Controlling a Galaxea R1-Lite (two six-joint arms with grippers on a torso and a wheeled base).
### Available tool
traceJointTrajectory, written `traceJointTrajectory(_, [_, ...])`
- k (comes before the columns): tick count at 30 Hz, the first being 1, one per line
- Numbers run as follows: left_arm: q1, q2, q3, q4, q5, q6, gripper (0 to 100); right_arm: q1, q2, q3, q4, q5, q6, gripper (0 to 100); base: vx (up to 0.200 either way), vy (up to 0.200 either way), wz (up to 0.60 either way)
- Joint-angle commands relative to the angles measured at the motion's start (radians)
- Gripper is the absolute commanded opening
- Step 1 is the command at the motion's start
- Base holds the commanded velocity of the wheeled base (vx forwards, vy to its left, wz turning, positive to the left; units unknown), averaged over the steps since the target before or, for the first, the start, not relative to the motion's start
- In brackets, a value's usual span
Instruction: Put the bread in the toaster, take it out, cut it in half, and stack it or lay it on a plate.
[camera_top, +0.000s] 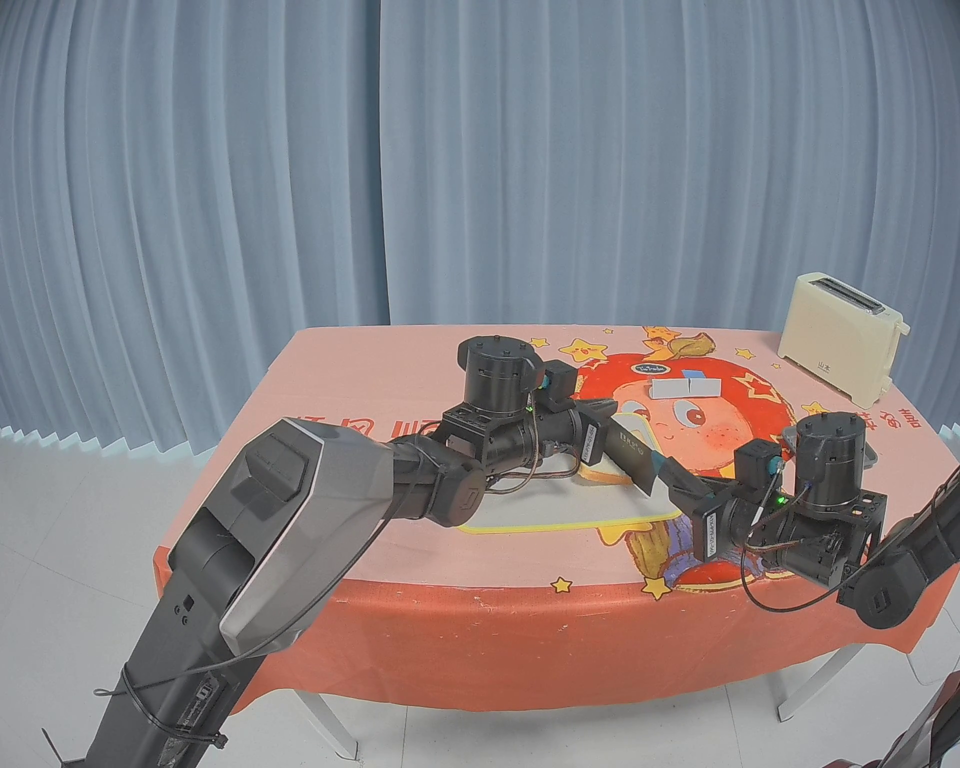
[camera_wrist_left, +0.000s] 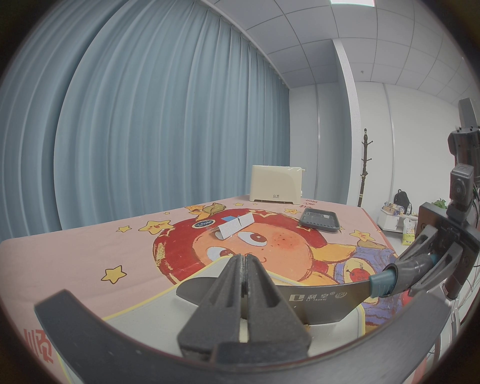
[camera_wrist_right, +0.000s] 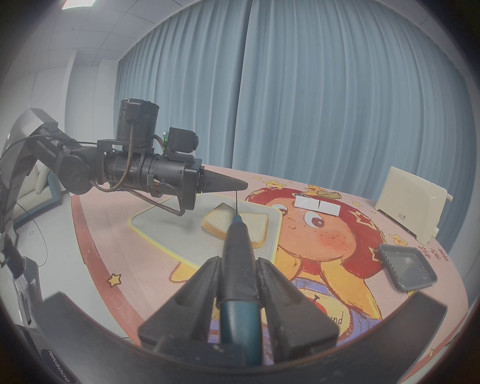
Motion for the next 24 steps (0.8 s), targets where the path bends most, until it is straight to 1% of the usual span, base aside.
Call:
traceJointTrajectory(1, [0.002,0.021,0.001,0.009,0.0,0.0,0,-0.002,0.002,-0.004,-0.021,-0.001,0.0,0,0.0,0.0,0.0])
traceJointTrajectory(6, [0.002,0.016,0.001,0.007,0.0,0.0,0,-0.003,0.013,0.019,-0.011,-0.003,-0.005,0,0.0,0.0,0.0])
traceJointTrajectory(11, [-0.003,0.001,0.001,-0.028,-0.001,-0.003,0,-0.014,0.023,0.036,0.014,-0.008,-0.031,0,0.0,0.0,0.0])
traceJointTrajectory(17, [0.0,-0.022,0.001,-0.024,-0.001,-0.004,0,-0.014,0.023,0.031,0.018,-0.008,-0.03,0,0.0,0.0,0.0])
traceJointTrajectory(24, [0.01,0.015,0.001,-0.024,0.0,-0.004,0,-0.014,0.013,0.002,0.0,-0.006,-0.023,0,0.0,0.0,0.0])
